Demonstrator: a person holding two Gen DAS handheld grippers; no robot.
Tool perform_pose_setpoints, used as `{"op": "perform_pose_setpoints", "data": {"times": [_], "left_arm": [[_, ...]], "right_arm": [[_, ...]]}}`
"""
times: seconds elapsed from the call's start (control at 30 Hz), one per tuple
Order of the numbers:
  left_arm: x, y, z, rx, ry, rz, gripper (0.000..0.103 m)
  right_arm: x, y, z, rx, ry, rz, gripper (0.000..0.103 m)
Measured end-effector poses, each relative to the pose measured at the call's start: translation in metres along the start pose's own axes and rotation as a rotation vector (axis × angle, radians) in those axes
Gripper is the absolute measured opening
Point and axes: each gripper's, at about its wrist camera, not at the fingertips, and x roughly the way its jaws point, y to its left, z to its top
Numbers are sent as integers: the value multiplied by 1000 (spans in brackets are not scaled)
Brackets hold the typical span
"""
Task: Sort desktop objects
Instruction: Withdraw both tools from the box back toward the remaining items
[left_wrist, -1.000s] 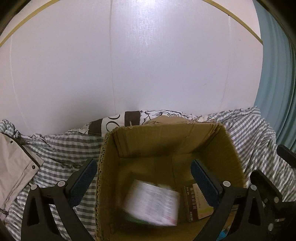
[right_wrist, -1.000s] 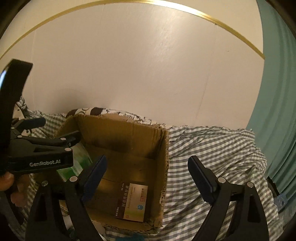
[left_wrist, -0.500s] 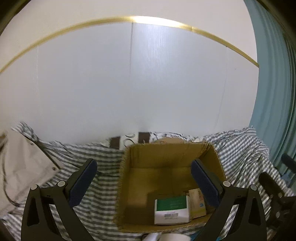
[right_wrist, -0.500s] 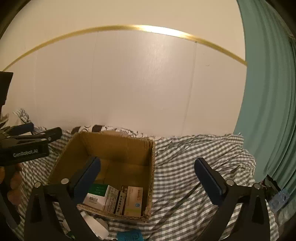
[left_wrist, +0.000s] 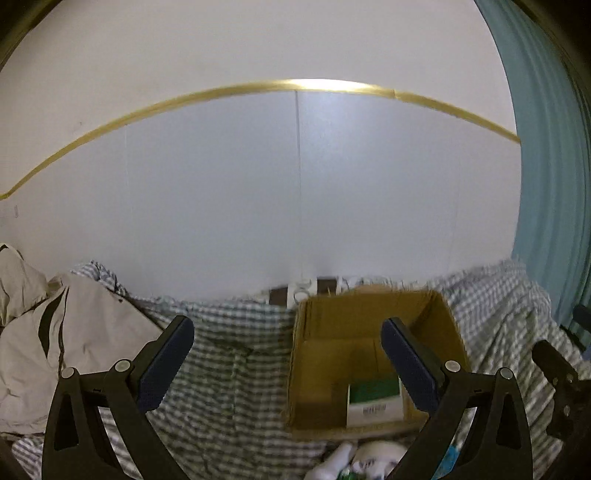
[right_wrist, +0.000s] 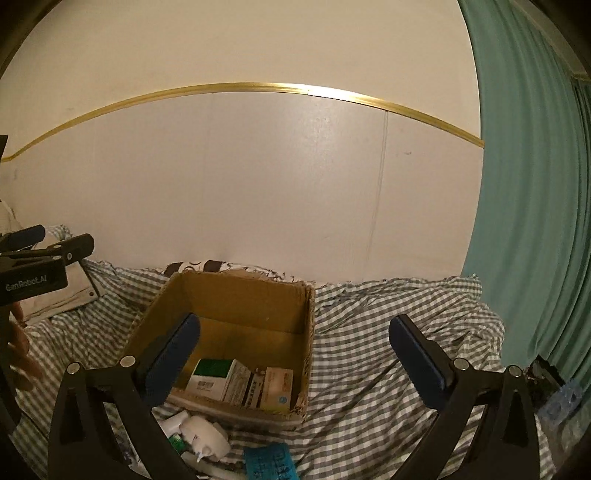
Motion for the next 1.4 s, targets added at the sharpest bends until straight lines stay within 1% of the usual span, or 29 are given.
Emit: {"op": "perform_pose_setpoints", "data": {"times": [0.1, 0.2, 0.3, 0.4, 0.57, 0.63, 0.7, 0.77, 0.8, 1.0, 1.13, 1.27, 1.4], "left_arm": [[-1, 3, -9, -3, 53, -10, 103], [-2, 5, -21, -6, 103, -40, 103], [-4, 5, -32, -6, 121, -31, 103], [-4, 6, -39, -15, 138, -19, 103], [-5, 11, -50, -45, 176, -51, 103], [-5, 14, -54, -58, 193, -53, 103], [-4, 15, -59, -64, 208, -51, 103], [-1, 15, -64, -68, 225, -52, 103], [0, 15, -67, -68, 234, -50, 103], [9, 12, -84, -67, 290, -47, 103], [17, 7, -94, -52, 317, -46, 103], [30, 3, -109, -52, 361, -44, 103], [43, 0, -123, -61, 412, -54, 102]], "right_arm": [[-2, 6, -6, -24, 23, -4, 103], [-5, 10, -14, -36, 43, -5, 103], [-6, 11, -24, -41, 69, 5, 103], [-5, 15, -31, -80, 105, 16, 103], [-10, 13, -39, -36, 123, 42, 103], [-11, 12, -40, -10, 140, 26, 103], [-11, 11, -40, 6, 158, -19, 103], [-9, 13, -41, -1, 164, -72, 103], [-9, 14, -41, -8, 164, -74, 103], [-2, 15, -52, -2, 177, -20, 103], [10, 17, -64, -17, 211, -35, 103], [19, 18, -77, -43, 247, -45, 103], [27, 17, -88, -41, 269, -5, 103]]}}
